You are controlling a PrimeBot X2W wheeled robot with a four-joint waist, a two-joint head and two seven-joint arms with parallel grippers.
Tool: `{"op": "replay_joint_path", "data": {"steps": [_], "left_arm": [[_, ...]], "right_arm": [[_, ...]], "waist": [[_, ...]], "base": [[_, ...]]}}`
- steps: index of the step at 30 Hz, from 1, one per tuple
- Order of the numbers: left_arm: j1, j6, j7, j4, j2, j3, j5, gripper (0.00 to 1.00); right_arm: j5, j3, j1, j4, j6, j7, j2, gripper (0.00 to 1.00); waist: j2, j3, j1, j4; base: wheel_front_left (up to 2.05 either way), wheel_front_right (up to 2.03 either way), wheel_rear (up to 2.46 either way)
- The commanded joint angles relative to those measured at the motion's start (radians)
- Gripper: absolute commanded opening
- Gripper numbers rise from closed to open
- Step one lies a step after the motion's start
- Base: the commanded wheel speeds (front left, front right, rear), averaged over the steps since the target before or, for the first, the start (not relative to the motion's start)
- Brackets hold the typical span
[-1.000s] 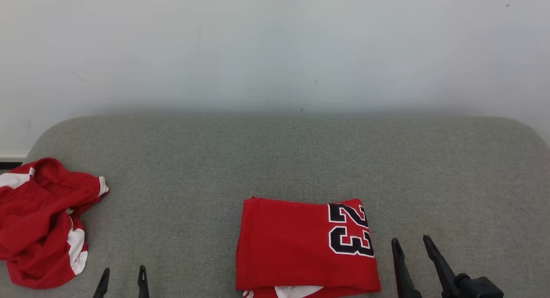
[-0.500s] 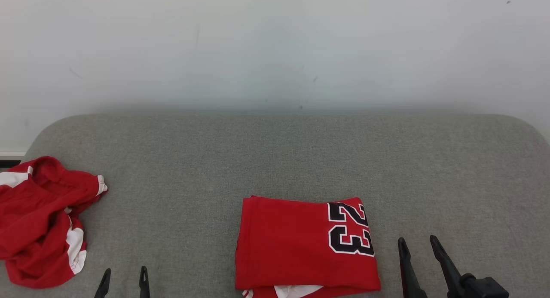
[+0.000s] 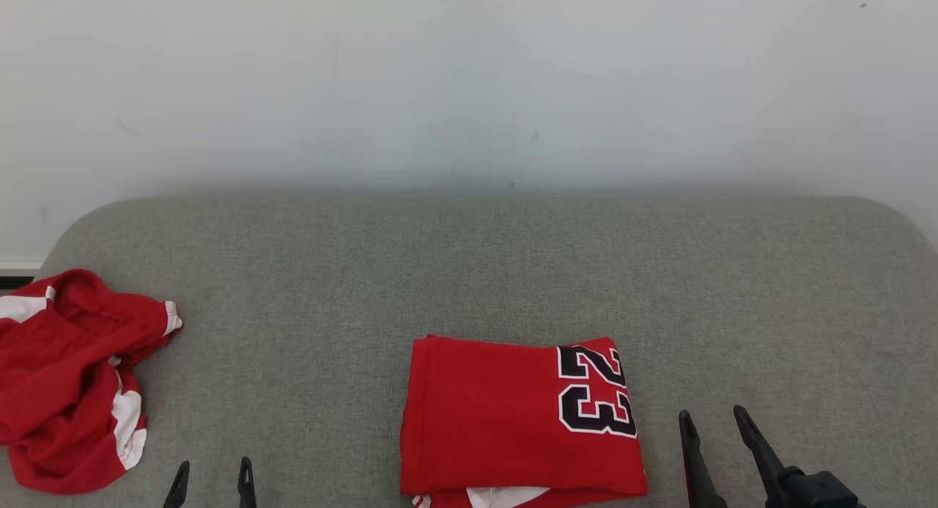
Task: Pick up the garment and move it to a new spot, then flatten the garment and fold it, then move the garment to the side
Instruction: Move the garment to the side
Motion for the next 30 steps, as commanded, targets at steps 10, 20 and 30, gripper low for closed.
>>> {"op": "replay_joint_path", "data": {"steps": [10,20,30], "left_arm": [[0.016,0.006,-0.002,0.009,0.009,-0.006,0.001,1.00],[0.016,0.007,-0.002,-0.004,0.011,-0.007,-0.008,1.00],[0.021,0.007,-0.002,-0.016,0.012,-0.005,-0.017,1.00]], "right_arm": [[-0.030,-0.023,-0.001,-0.006,-0.002,-0.002,0.001,1.00],[-0.022,-0.031,0.003,-0.005,-0.002,-0.002,0.000,1.00],[-0.008,-0.033,0.006,0.000,-0.002,-0.002,0.001,1.00]], "waist": [[0.0000,-0.008,0.0000,0.005],[0.0000,-0.009,0.0000,0.010],[0.0000,-0.007,0.0000,0.013]], "base": [[0.00,0.00,0.00],[0.00,0.00,0.00],[0.00,0.00,0.00]]}}
